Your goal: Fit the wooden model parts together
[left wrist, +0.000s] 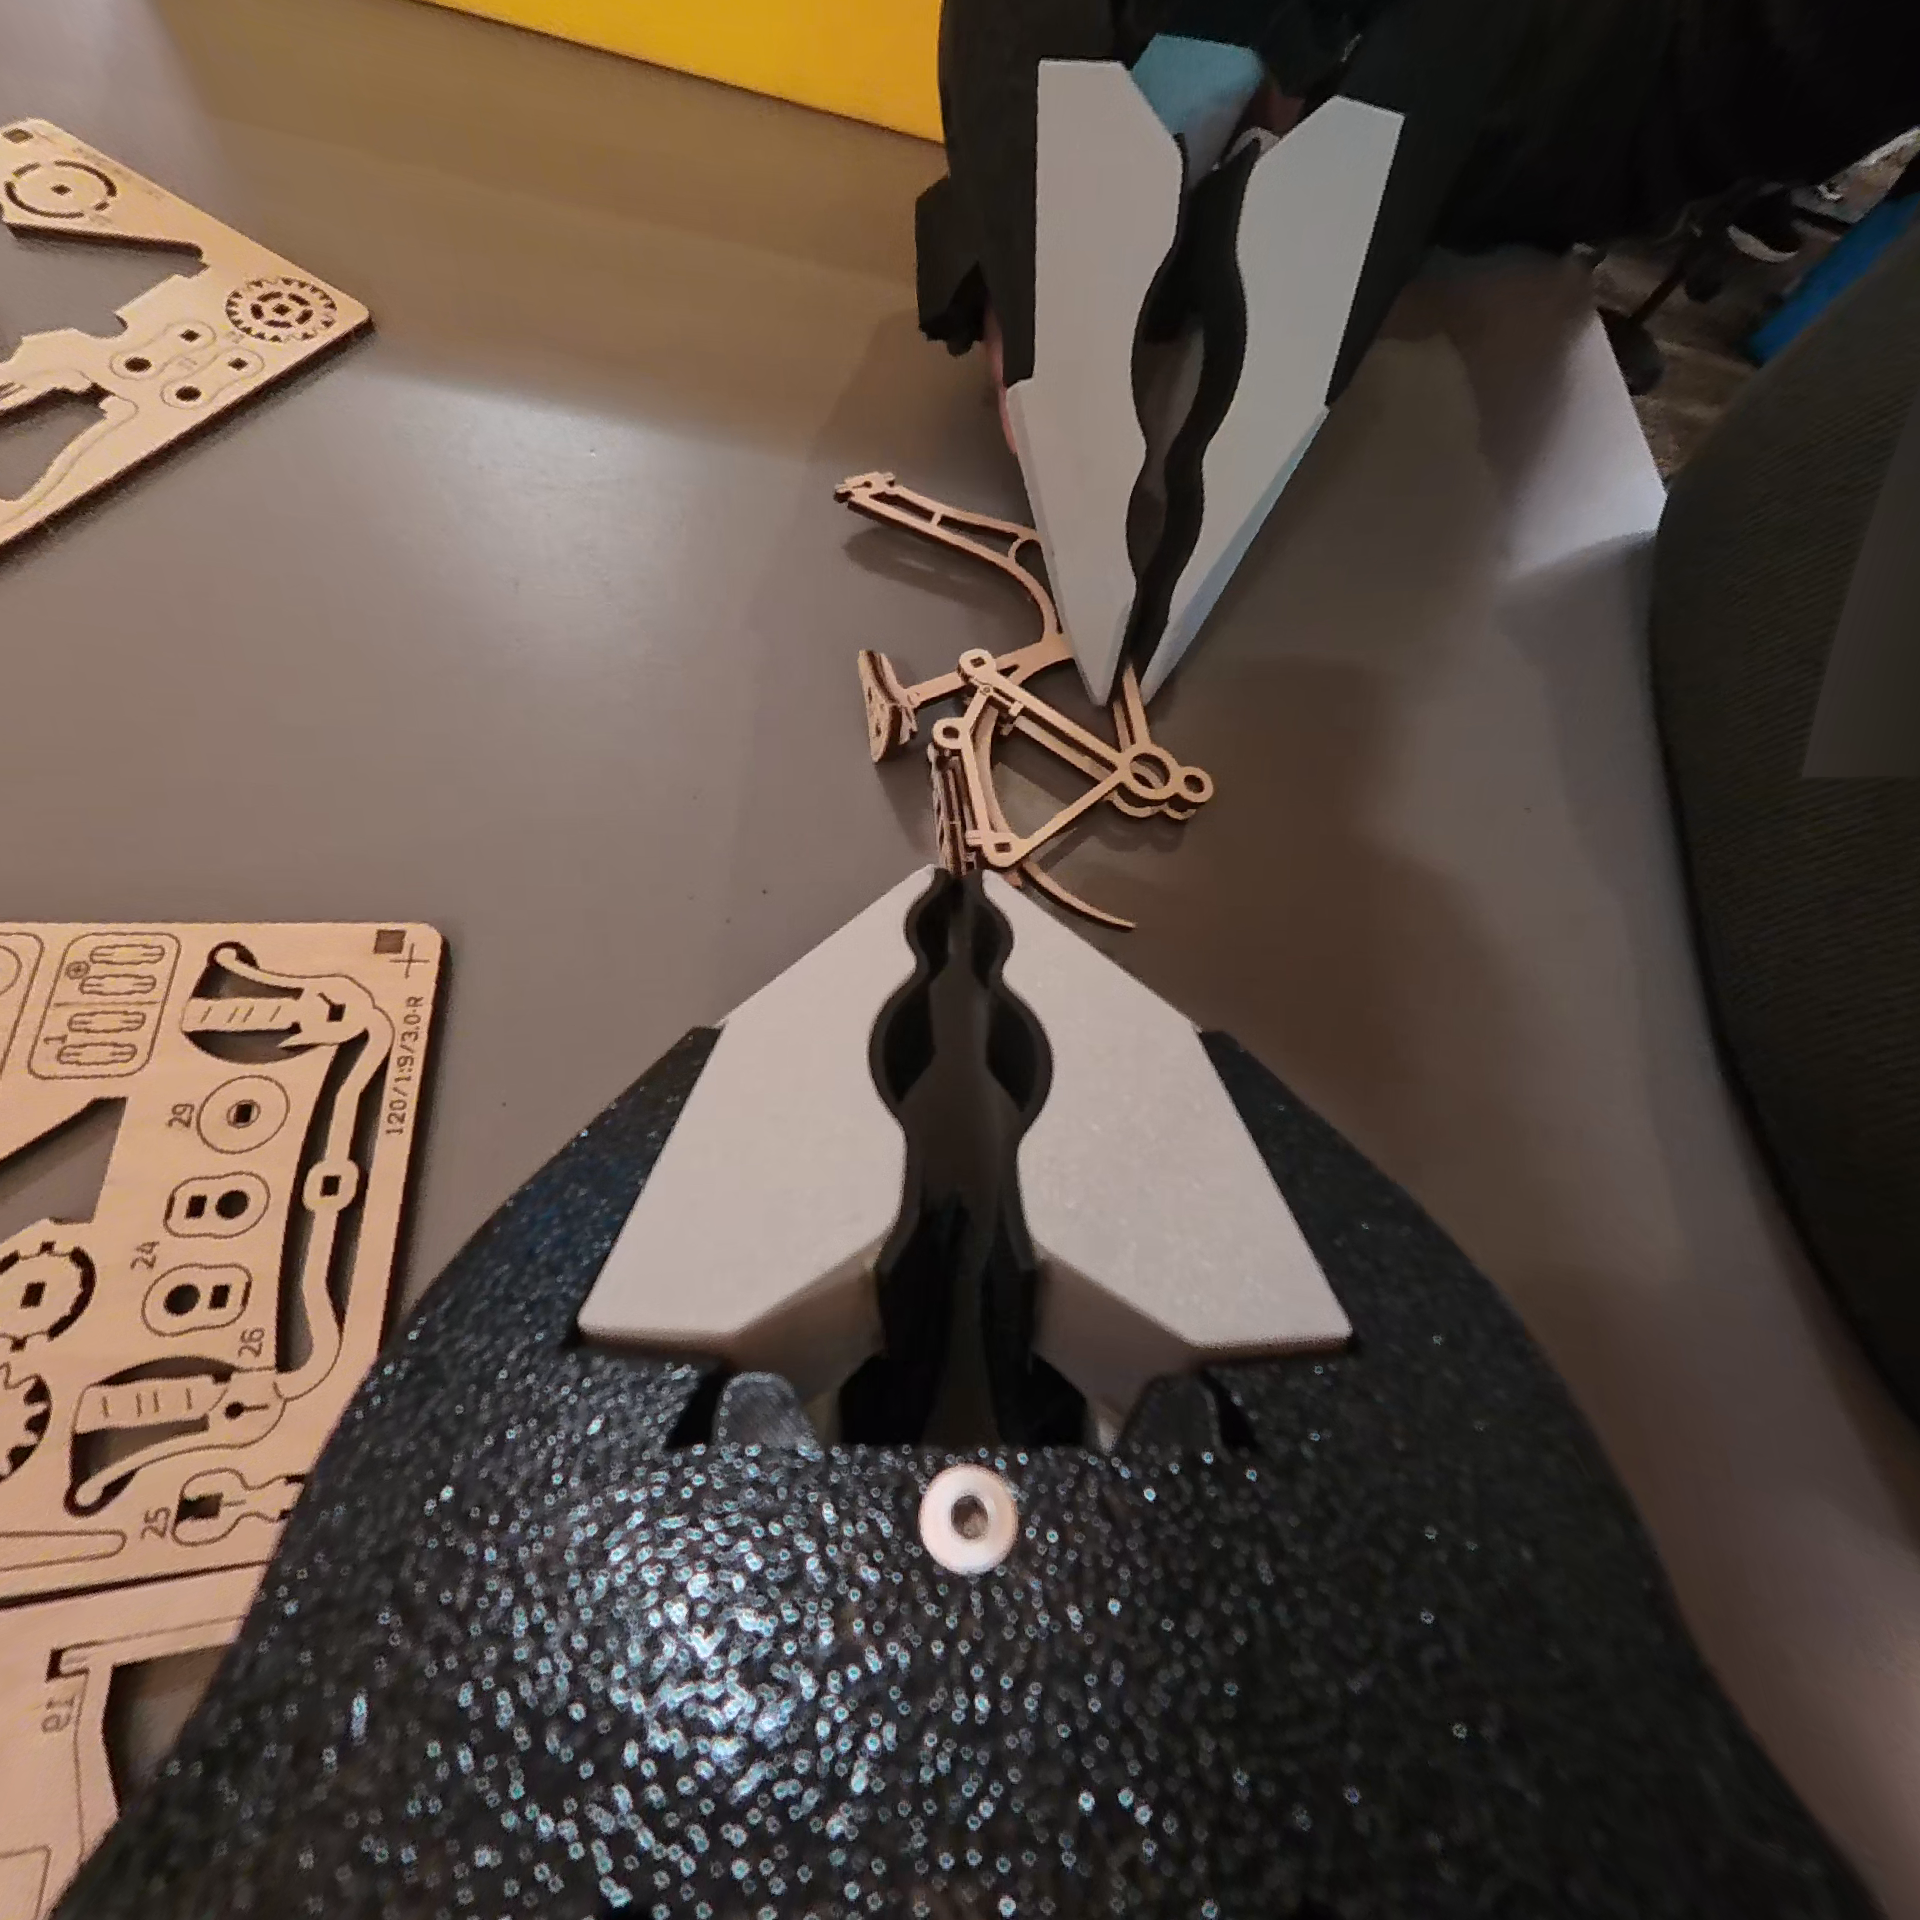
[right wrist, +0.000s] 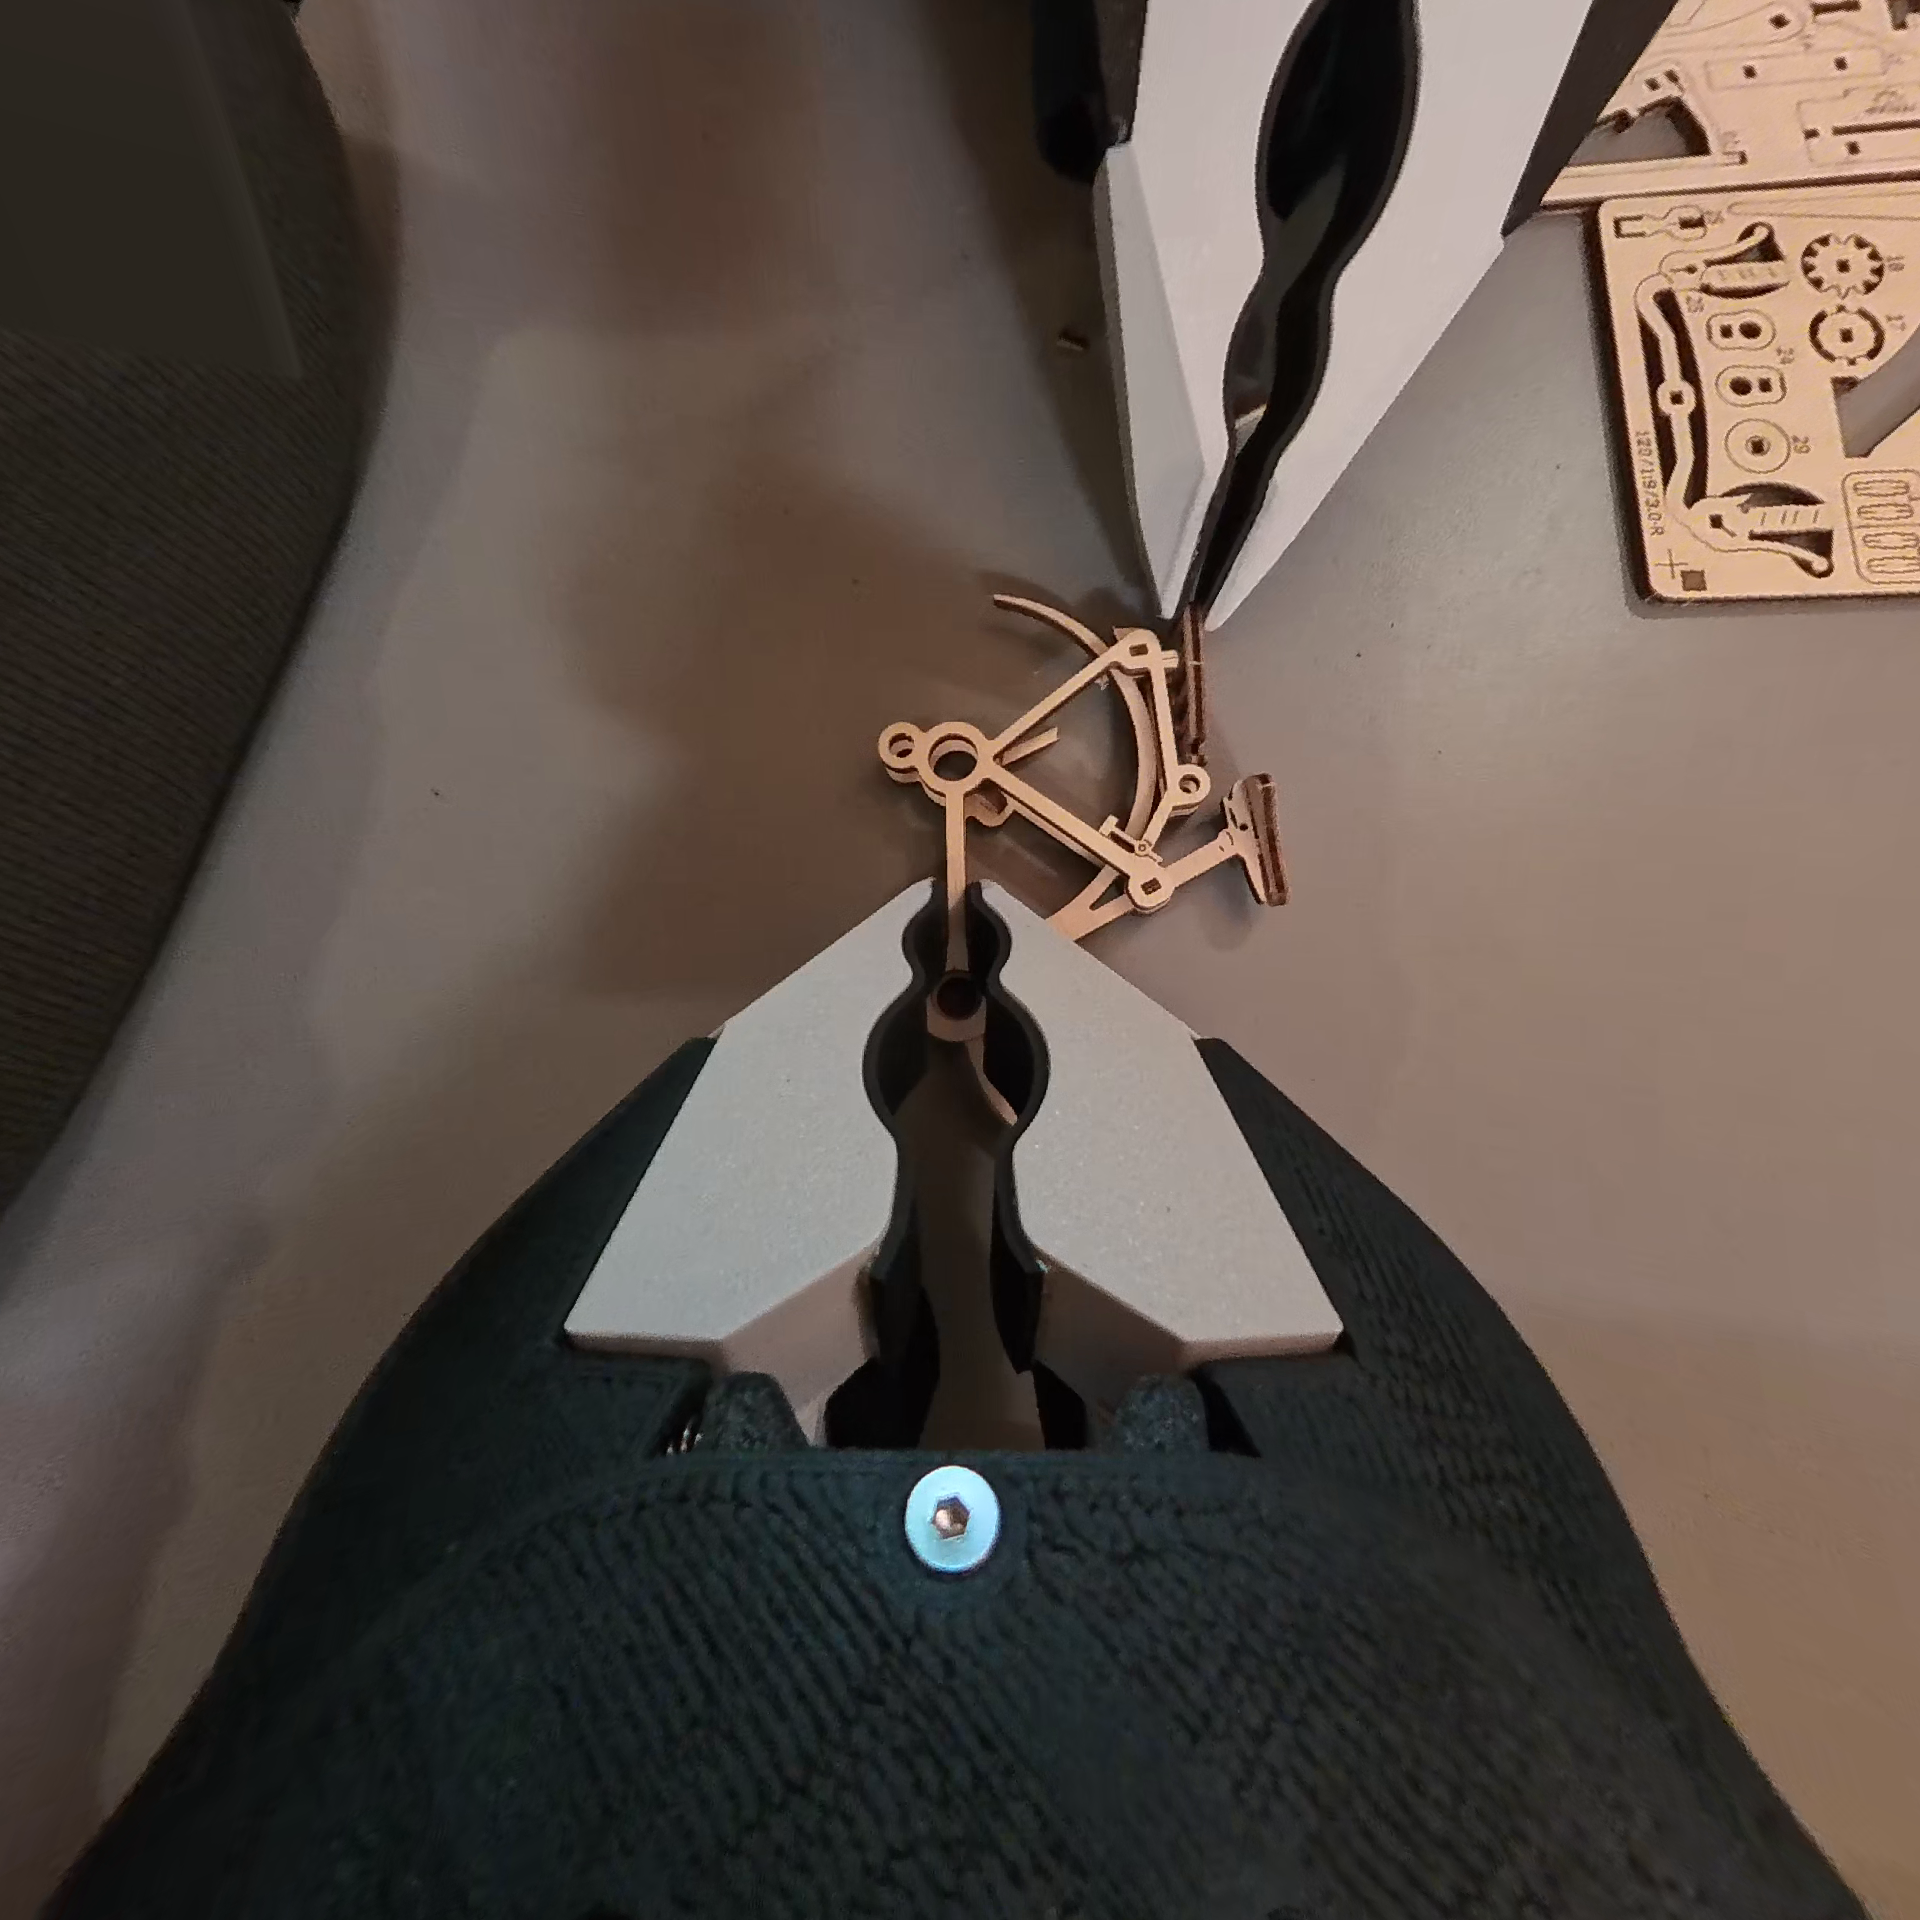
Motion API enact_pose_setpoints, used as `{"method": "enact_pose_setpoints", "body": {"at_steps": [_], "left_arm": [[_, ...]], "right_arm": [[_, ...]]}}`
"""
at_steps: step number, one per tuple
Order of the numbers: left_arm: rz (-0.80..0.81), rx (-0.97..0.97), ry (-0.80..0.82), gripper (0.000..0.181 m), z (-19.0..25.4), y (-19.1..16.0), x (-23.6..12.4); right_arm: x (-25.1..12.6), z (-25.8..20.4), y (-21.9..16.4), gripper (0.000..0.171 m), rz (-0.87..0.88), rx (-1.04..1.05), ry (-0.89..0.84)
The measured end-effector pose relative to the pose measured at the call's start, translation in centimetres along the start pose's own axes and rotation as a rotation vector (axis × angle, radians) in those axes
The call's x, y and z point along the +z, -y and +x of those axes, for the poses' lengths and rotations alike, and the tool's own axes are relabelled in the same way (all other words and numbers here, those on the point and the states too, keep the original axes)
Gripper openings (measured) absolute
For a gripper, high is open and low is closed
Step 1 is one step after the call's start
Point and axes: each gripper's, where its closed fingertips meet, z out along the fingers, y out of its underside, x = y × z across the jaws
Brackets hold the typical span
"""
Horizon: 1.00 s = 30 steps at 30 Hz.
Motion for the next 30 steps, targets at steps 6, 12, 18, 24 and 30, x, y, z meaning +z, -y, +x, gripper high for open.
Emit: {"method": "enact_pose_setpoints", "body": {"at_steps": [6, 12, 18, 24, 30], "left_arm": [[0.021, -0.006, 0.027, 0.001, -0.3, 0.4, 0.0], [0.032, 0.003, 0.065, 0.0, -0.6, 0.7, 0.1], [0.035, -0.019, 0.082, 0.0, -0.9, 0.8, 0.3], [0.032, -0.017, 0.053, 0.0, -0.5, 0.8, 0.3], [0.02, -0.01, 0.033, 0.0, -0.2, 0.6, 0.4]], "right_arm": [[0.0, 0.0, 0.0, 0.001, -0.001, 0.003, 0.002], [0.0, 0.0, 0.0, 0.002, -0.001, 0.004, 0.004], [0.1, -0.1, 0.1, 0.002, 0.003, 0.008, 0.008], [0.1, 0.0, 0.1, 0.001, 0.011, 0.033, 0.008], [0.0, 0.1, 0.0, 0.002, 0.008, 0.04, 0.007]]}}
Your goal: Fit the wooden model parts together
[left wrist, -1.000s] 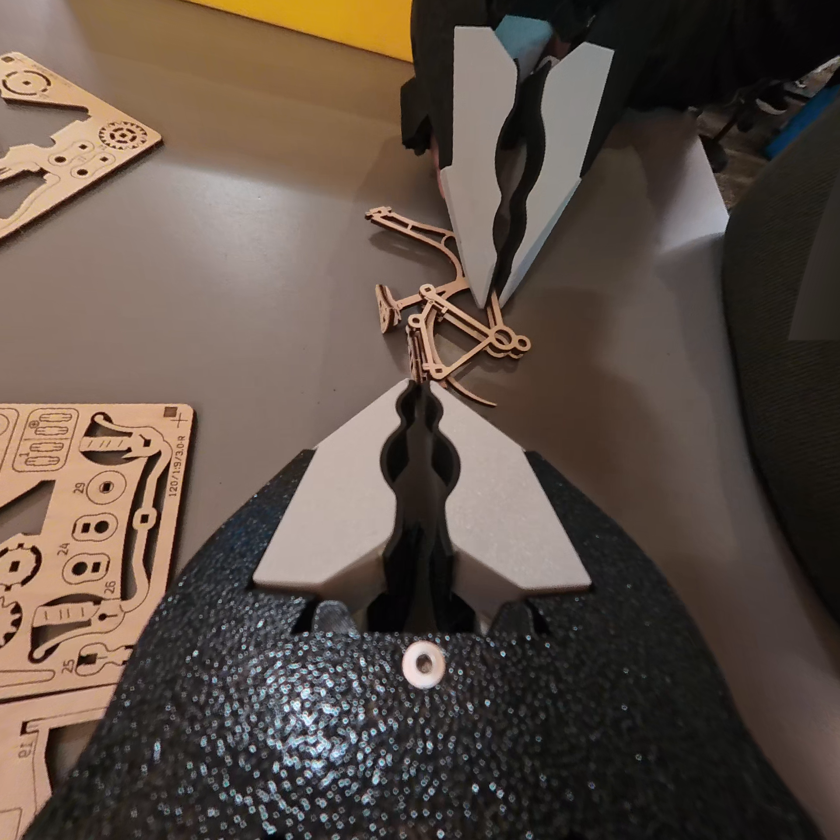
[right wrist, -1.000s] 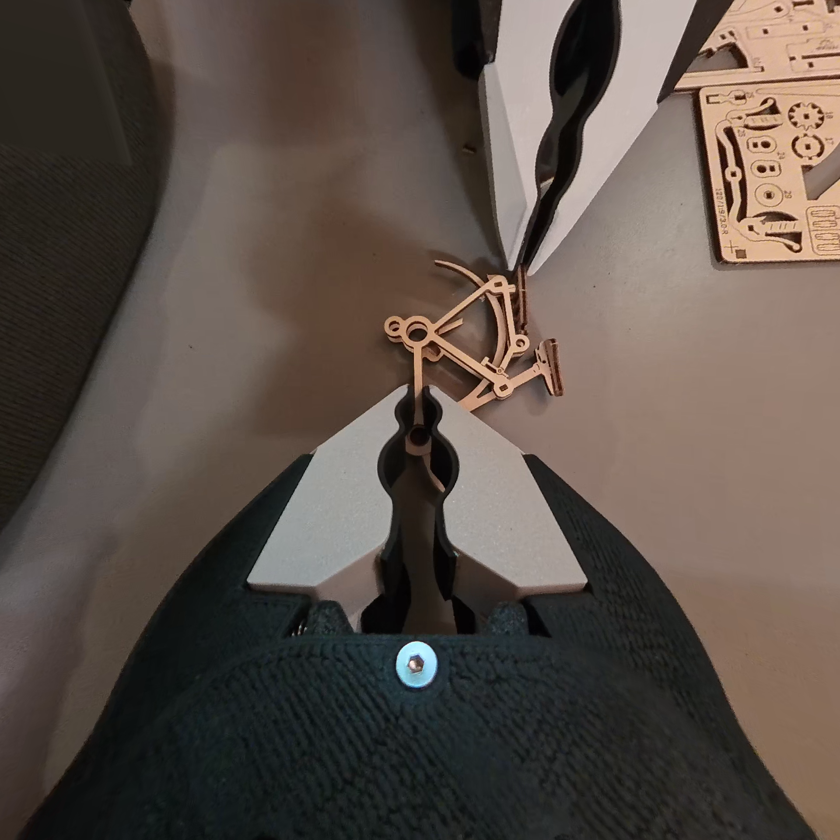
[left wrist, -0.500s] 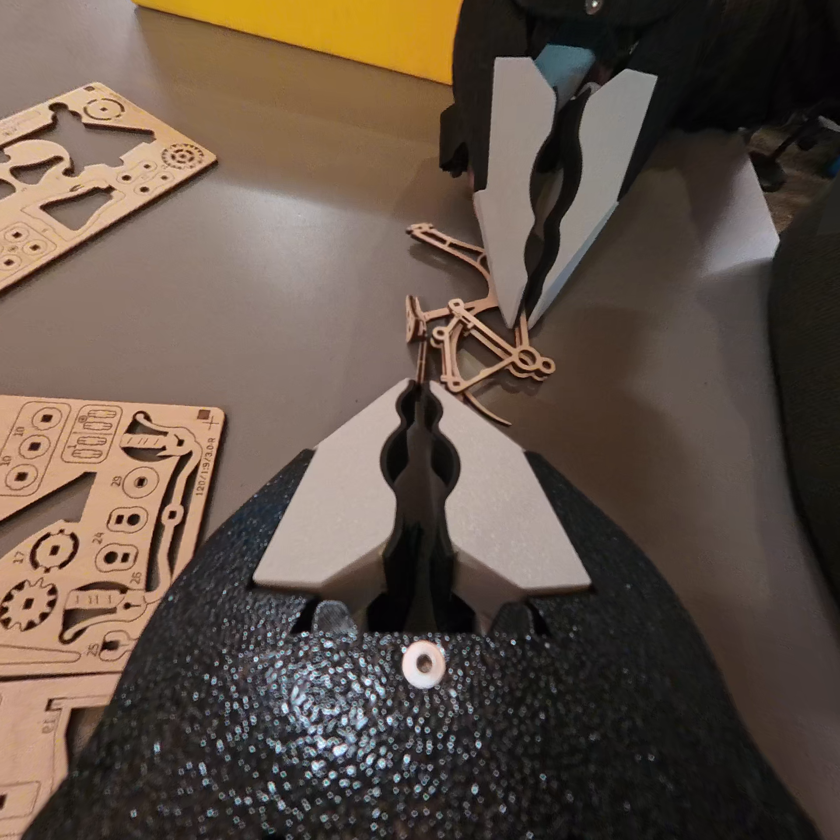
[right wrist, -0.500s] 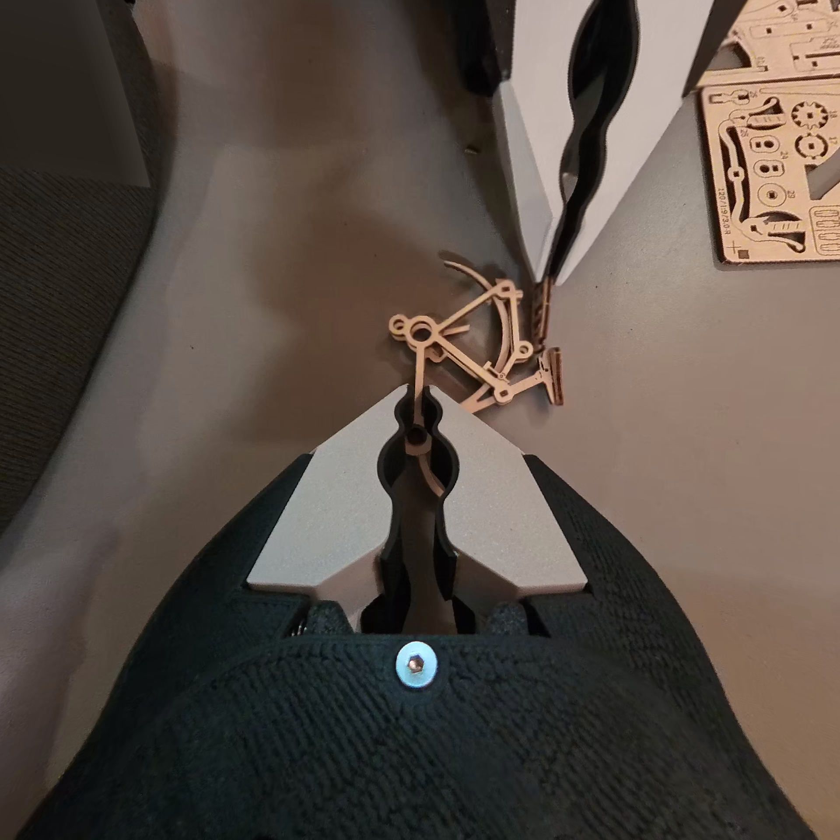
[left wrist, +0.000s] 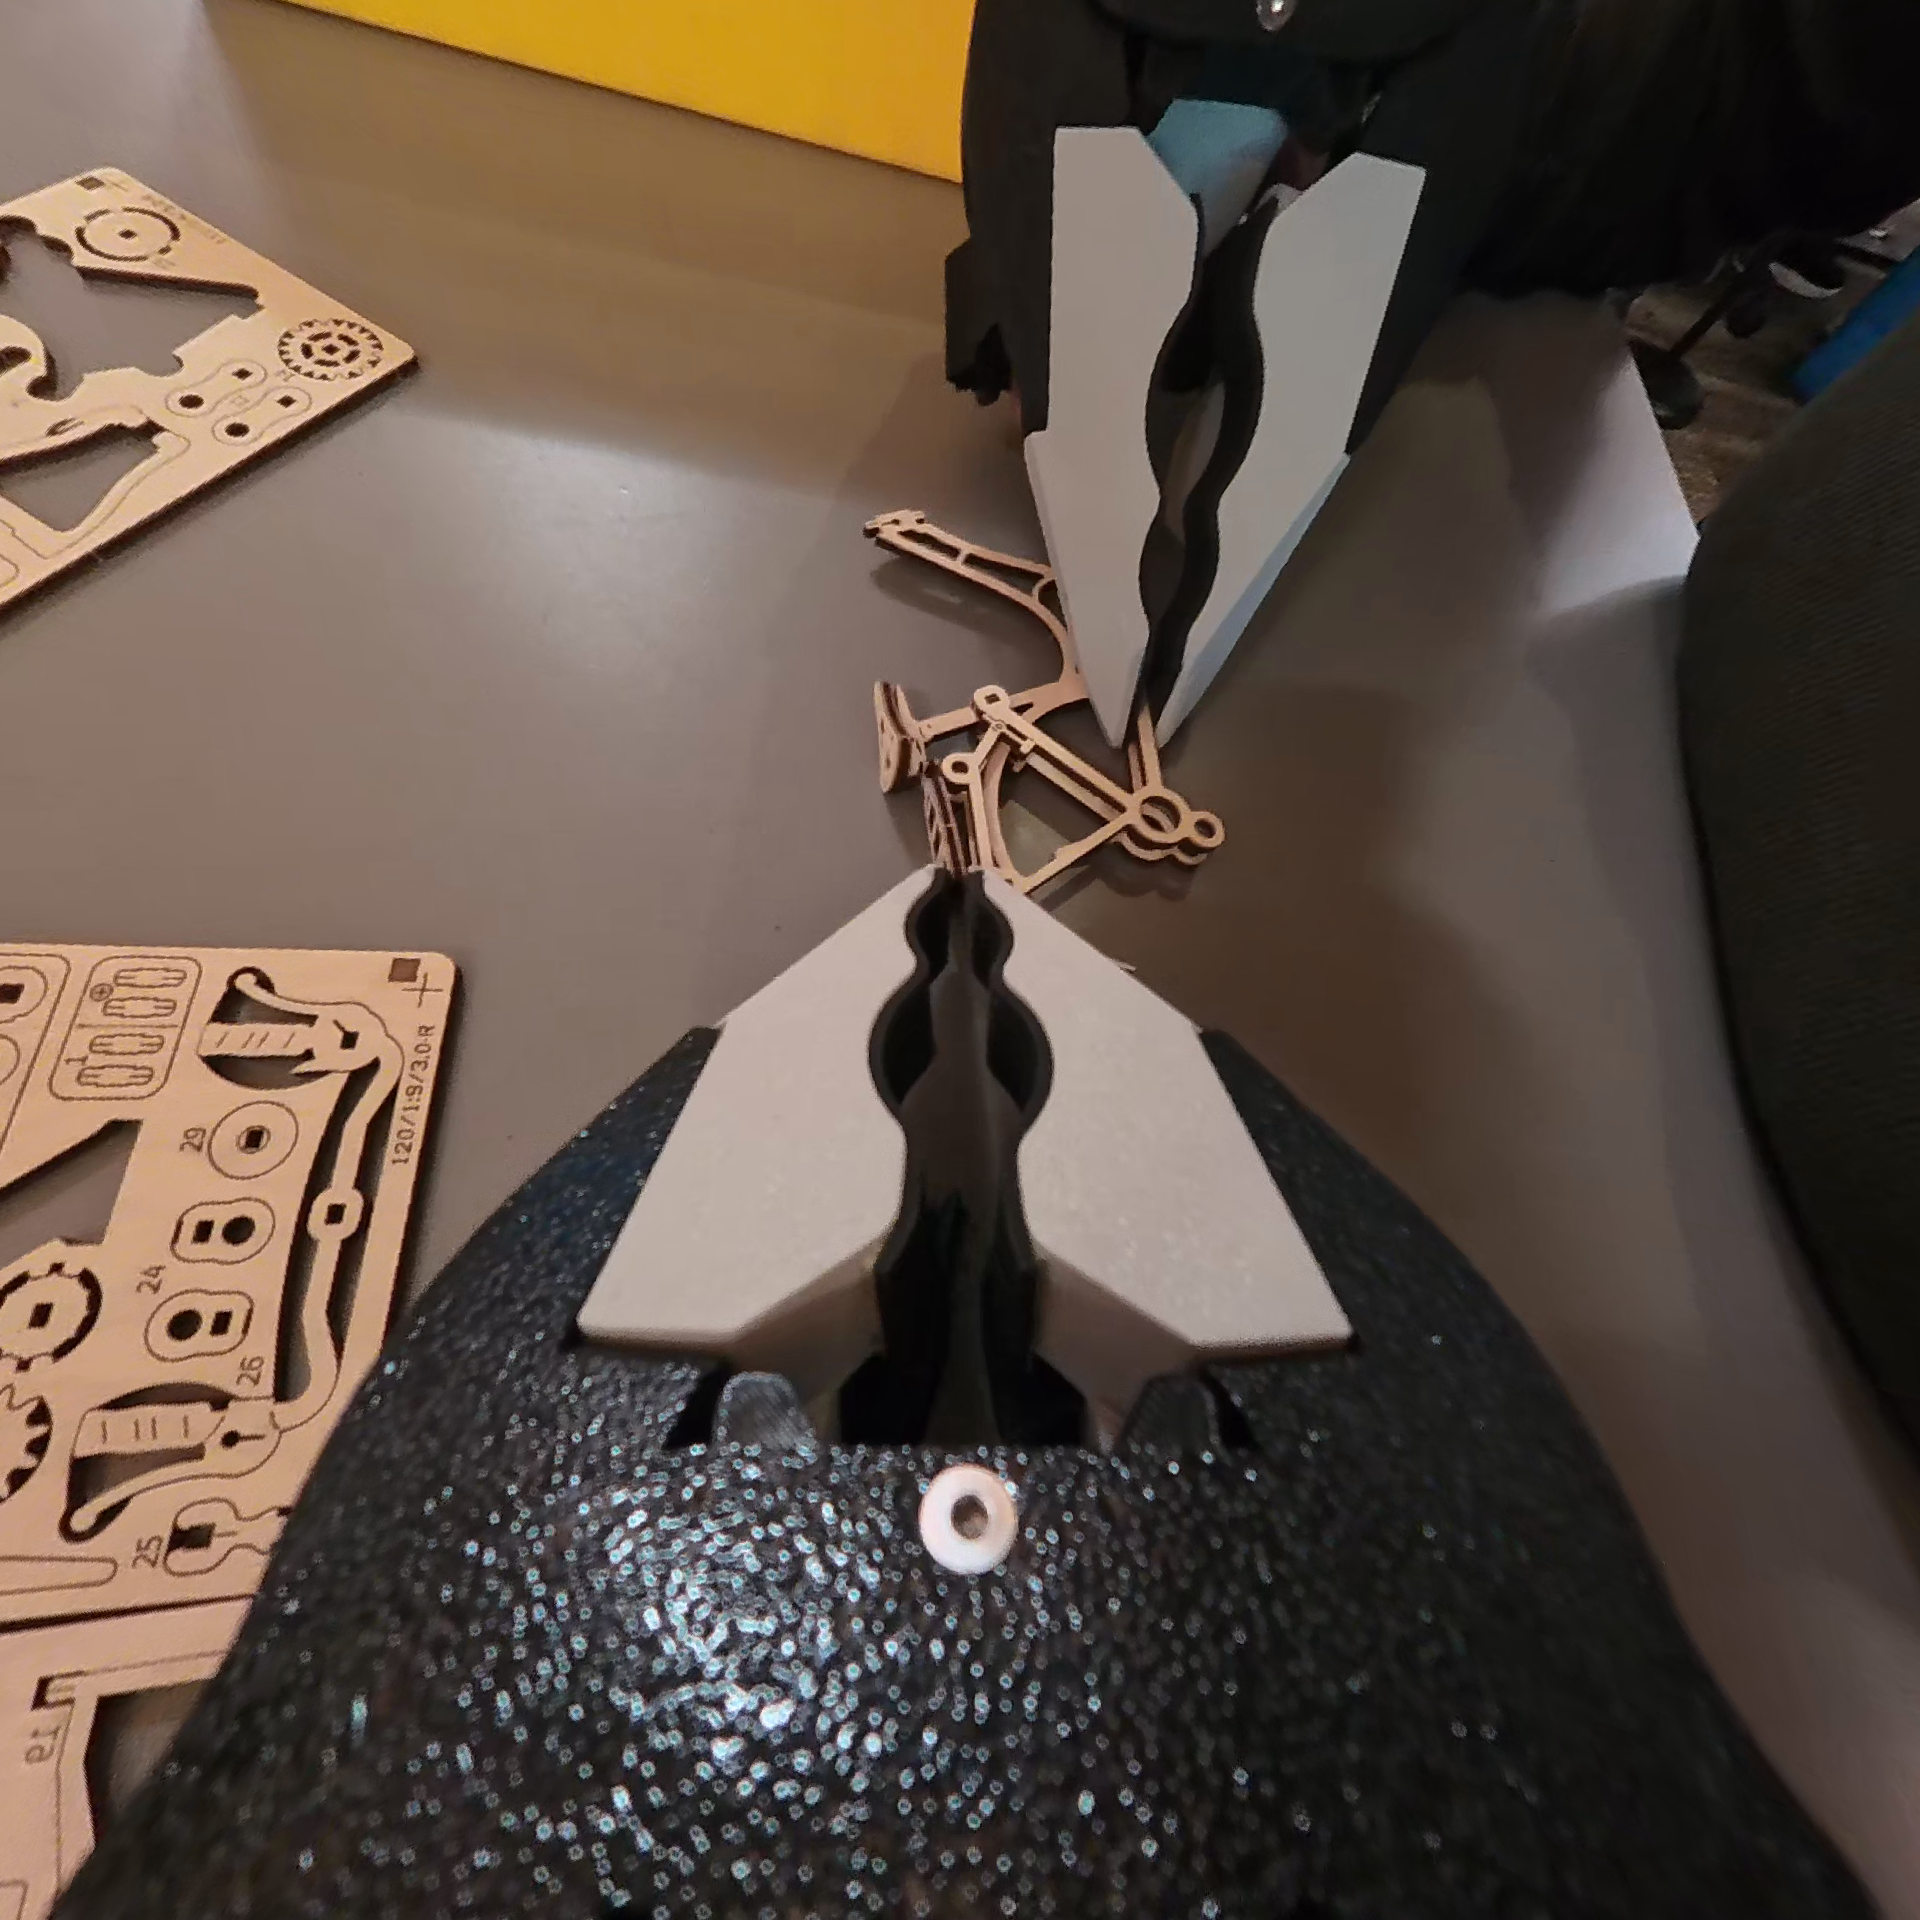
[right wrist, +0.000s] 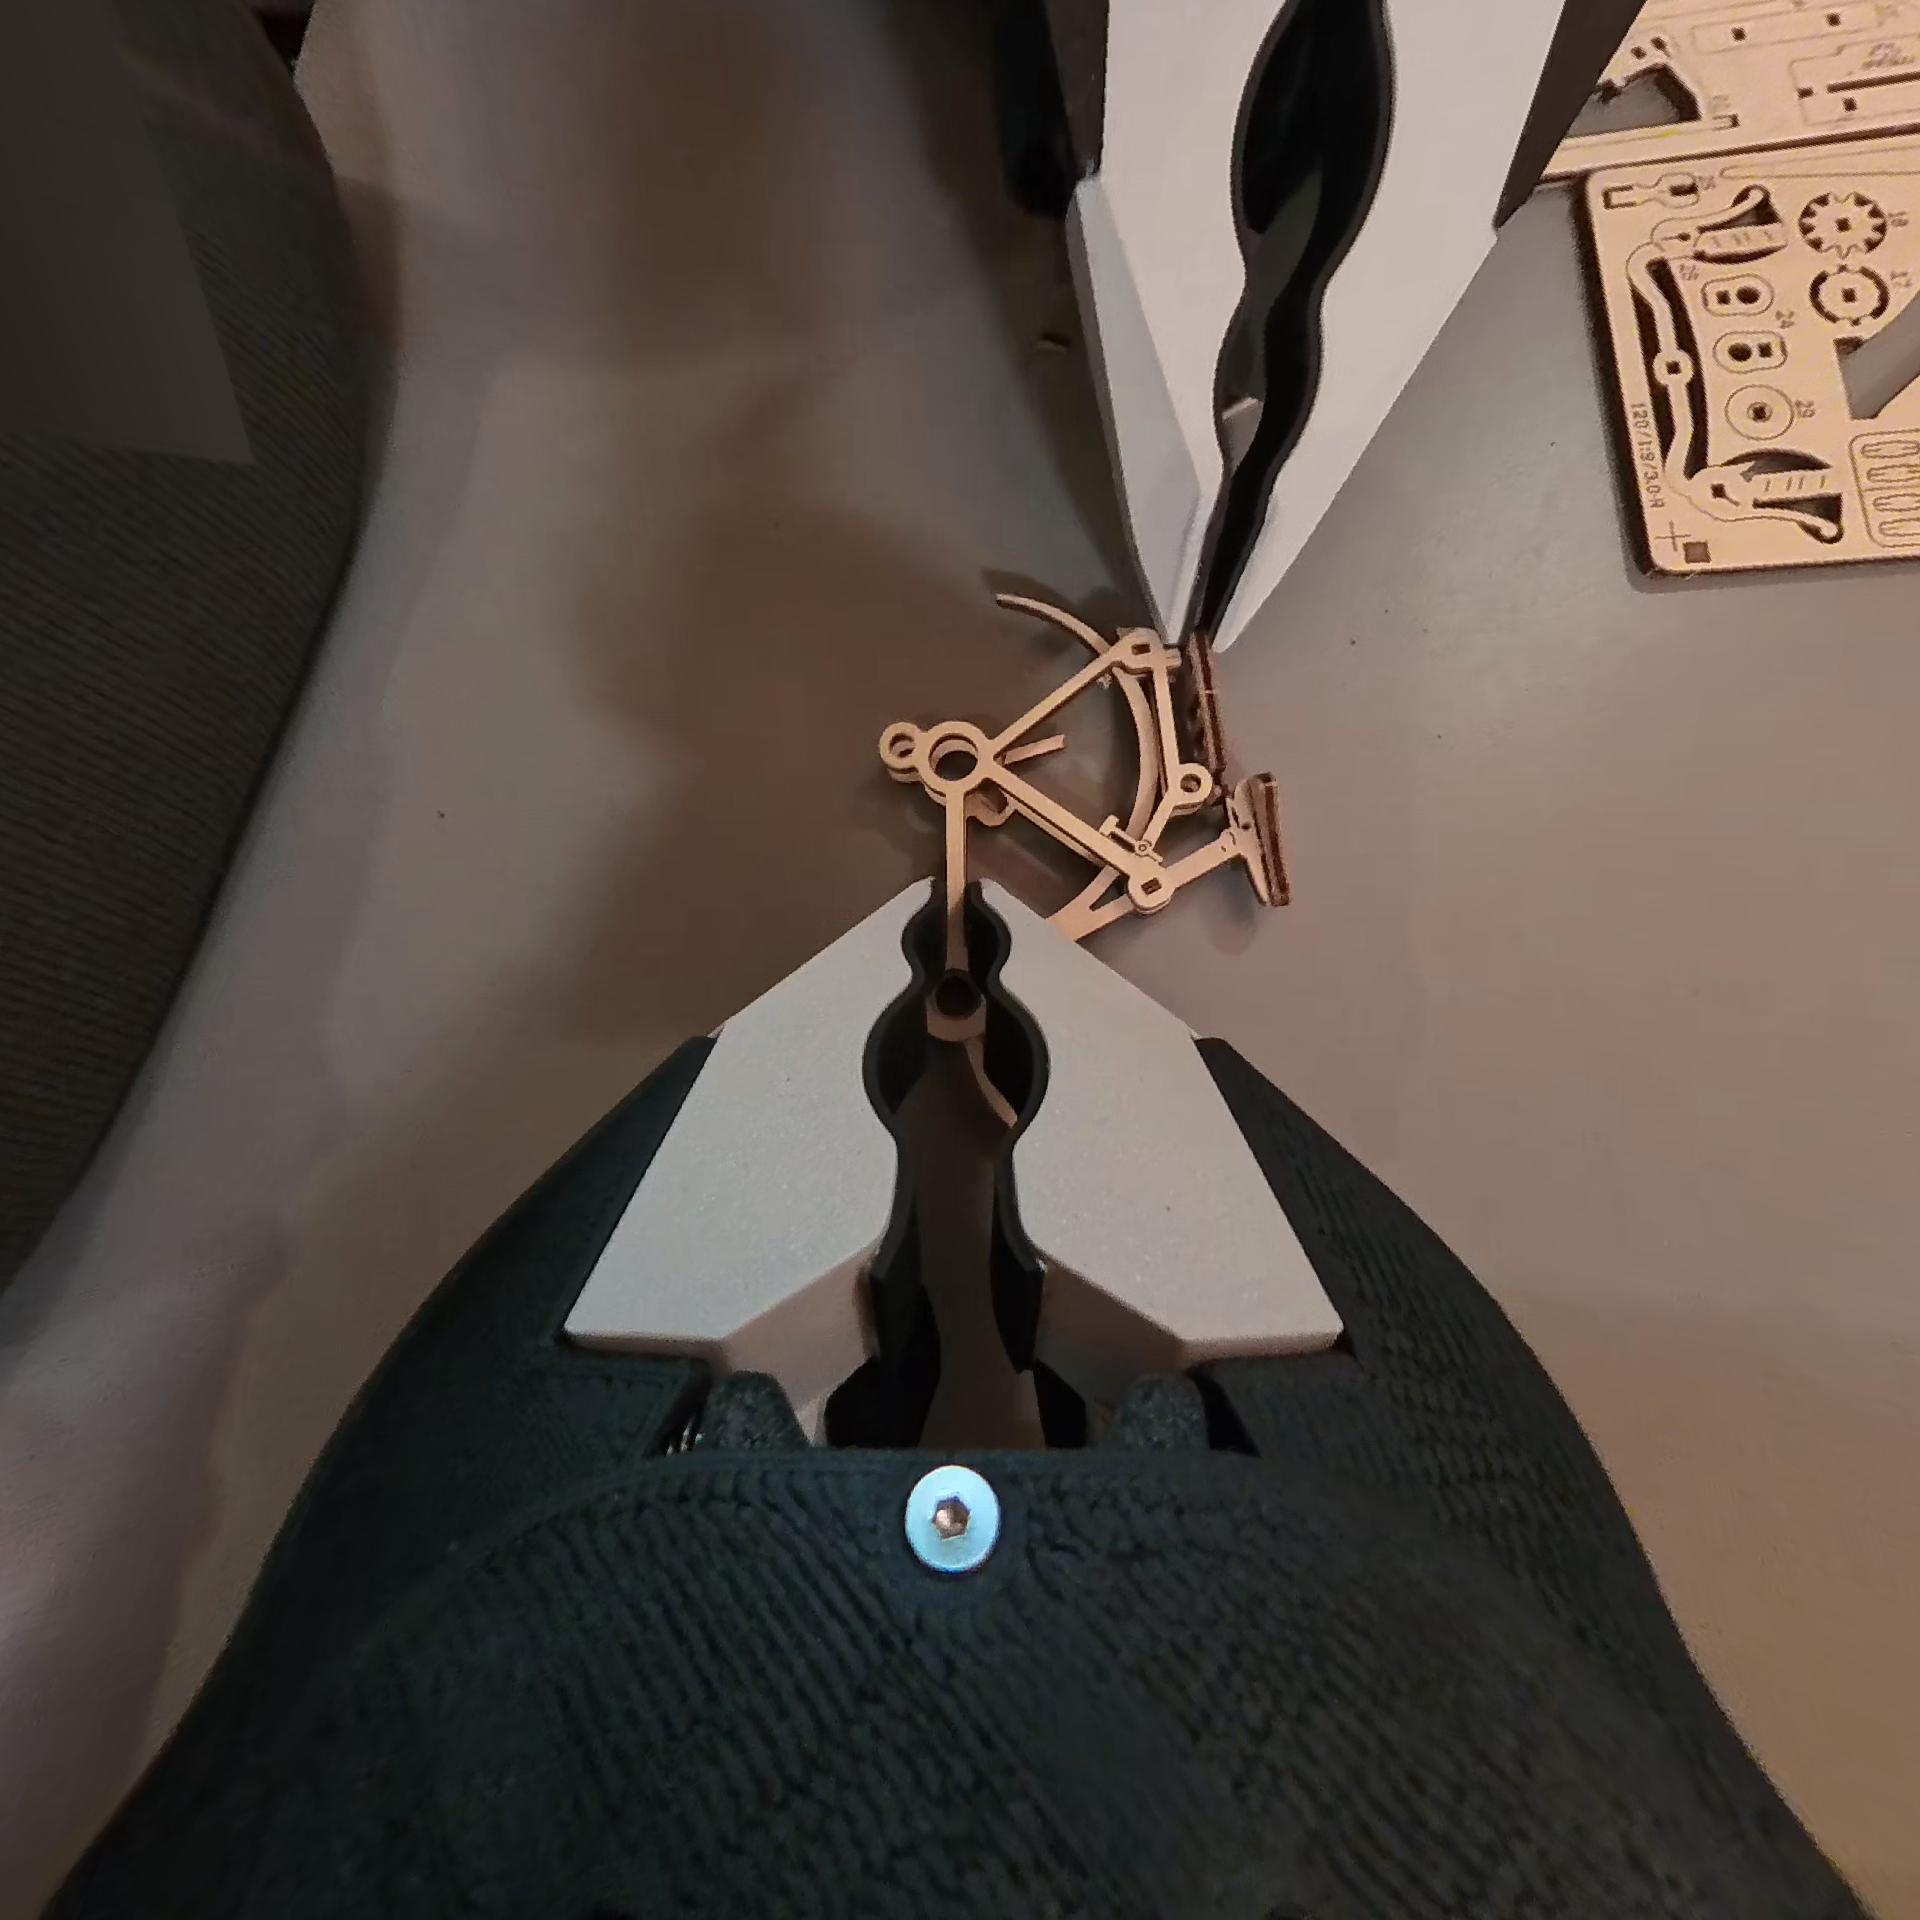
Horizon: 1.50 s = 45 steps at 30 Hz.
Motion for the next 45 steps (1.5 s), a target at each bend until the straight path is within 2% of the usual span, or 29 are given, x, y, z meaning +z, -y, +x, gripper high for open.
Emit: {"method": "enact_pose_setpoints", "body": {"at_steps": [45], "left_arm": [[-0.056, 0.055, -0.198, 0.001, 1.8, -0.9, -0.3]], "right_arm": [[-0.1, -0.5, -0.1, 0.002, -0.02, 0.04, 0.039]]}}
